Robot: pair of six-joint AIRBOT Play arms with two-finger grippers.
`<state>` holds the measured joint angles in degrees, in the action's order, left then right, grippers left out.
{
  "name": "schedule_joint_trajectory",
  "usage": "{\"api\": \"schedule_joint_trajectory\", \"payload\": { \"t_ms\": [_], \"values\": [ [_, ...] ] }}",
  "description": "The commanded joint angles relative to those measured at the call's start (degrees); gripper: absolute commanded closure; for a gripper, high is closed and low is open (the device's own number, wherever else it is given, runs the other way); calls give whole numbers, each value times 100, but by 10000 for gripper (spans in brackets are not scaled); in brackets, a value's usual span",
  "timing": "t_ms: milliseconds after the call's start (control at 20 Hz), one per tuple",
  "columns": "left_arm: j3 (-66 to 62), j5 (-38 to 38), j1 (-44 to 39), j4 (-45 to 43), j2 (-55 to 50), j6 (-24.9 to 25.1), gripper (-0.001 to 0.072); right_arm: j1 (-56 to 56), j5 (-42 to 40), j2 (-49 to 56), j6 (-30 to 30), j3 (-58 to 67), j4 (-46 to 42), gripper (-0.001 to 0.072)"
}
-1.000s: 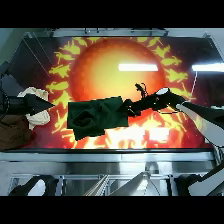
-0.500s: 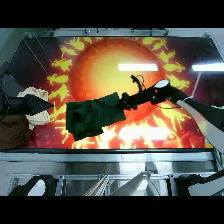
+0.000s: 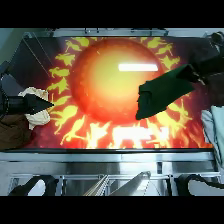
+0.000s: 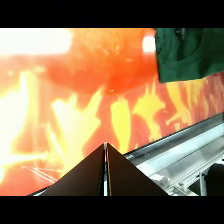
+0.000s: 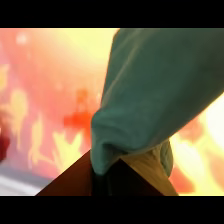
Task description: Fold the shirts.
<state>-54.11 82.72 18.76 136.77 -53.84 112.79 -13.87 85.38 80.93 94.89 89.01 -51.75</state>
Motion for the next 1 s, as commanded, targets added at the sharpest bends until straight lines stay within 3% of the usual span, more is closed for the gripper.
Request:
{"api": "schedule_joint_trajectory", "payload": {
  "t_ms": [0, 100, 250, 450, 600, 750, 950],
  "values": [
    [0, -9, -4, -2, -2, -9, 690, -828, -570, -81, 549, 90, -396, 697],
    [0, 20, -4, -2, -2, -9, 689, -1394, -872, -109, 979, 90, -330, 696],
    [0, 31, -4, -7, -2, -9, 689, -2273, -621, -341, 1305, 70, -612, 697],
    [0, 39, -4, -7, -2, -2, 689, -3504, -627, -1132, 1858, -374, -2105, 697],
    [2, 37, -4, -7, -2, 35, 689, -4531, -920, -2166, 2306, -1639, -3410, 697],
    [2, 39, -4, -7, -2, 39, 689, -5683, -1799, -3224, 2299, -3486, -3571, 694],
    [2, 31, -4, -7, -2, 79, 689, -6301, -2369, -3403, 1753, -5257, -3414, 688]
  ]
}}
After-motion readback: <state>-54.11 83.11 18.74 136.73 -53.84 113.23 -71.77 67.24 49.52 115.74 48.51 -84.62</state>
